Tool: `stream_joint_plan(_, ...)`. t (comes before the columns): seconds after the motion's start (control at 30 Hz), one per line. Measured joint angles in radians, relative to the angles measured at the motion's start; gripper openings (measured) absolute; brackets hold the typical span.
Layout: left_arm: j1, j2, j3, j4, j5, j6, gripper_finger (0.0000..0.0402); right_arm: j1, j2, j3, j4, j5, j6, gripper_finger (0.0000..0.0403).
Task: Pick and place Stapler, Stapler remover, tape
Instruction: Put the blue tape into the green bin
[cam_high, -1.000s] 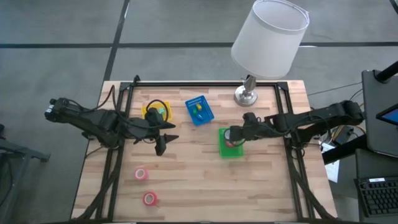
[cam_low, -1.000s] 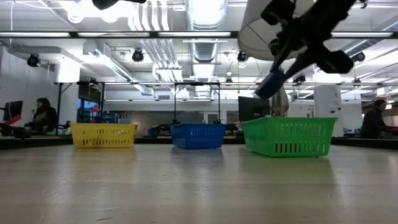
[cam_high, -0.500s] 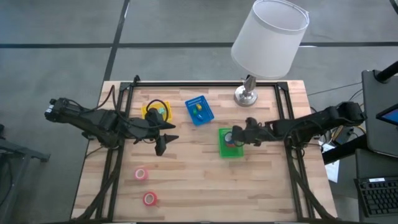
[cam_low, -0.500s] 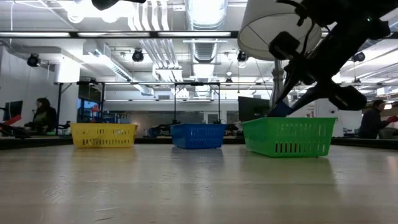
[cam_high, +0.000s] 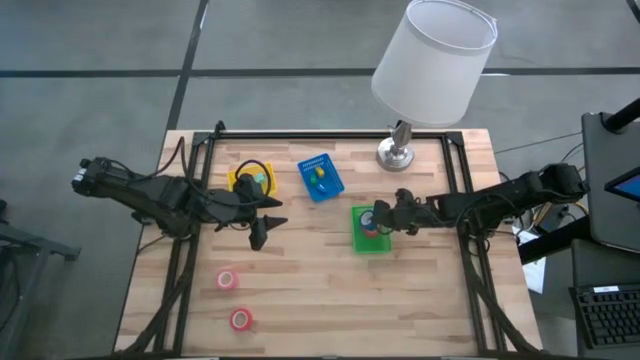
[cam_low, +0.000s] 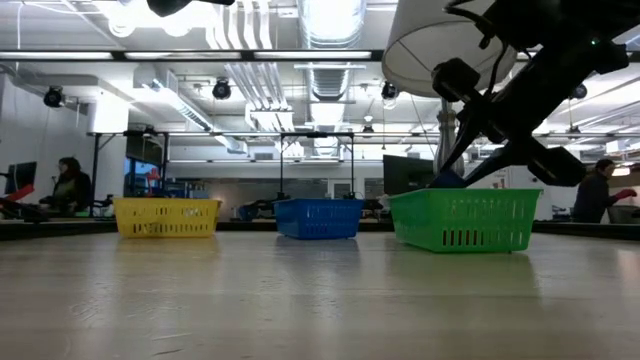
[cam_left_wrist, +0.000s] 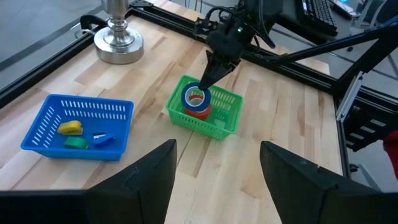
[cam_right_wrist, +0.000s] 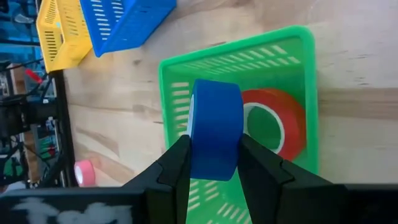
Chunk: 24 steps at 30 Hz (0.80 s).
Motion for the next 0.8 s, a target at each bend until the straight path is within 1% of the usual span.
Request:
stream_joint_plan(0.13,0.0,0.0,0.0,-0.001,0.0,0.0,0.0234,-0.001,0.016,0.0,0.008,0.02,0.002,0.0106)
stream_joint_plan(0.43,0.0,0.0,0.0,-0.01,0.0,0.001,0.0234,0.0,0.061,0.0,0.047,0.018,0.021,0.0107)
stream_joint_plan(0.53,0.0,0.0,0.0,-0.011,0.0,0.001,0.0234,0.001,0.069,0.005,0.045,0.015,0.03,0.0114)
stream_joint_plan(0.7,0.0,0.0,0.0,-0.022,0.0,0.001,0.0234,0.001,0.064,0.004,0.043,0.016,0.013,0.0129)
stream_joint_plan(0.8,0.0,0.0,0.0,-0.028,0.0,0.001,0.0234,0.001,0.051,0.019,0.048,0.016,-0.009,0.0122)
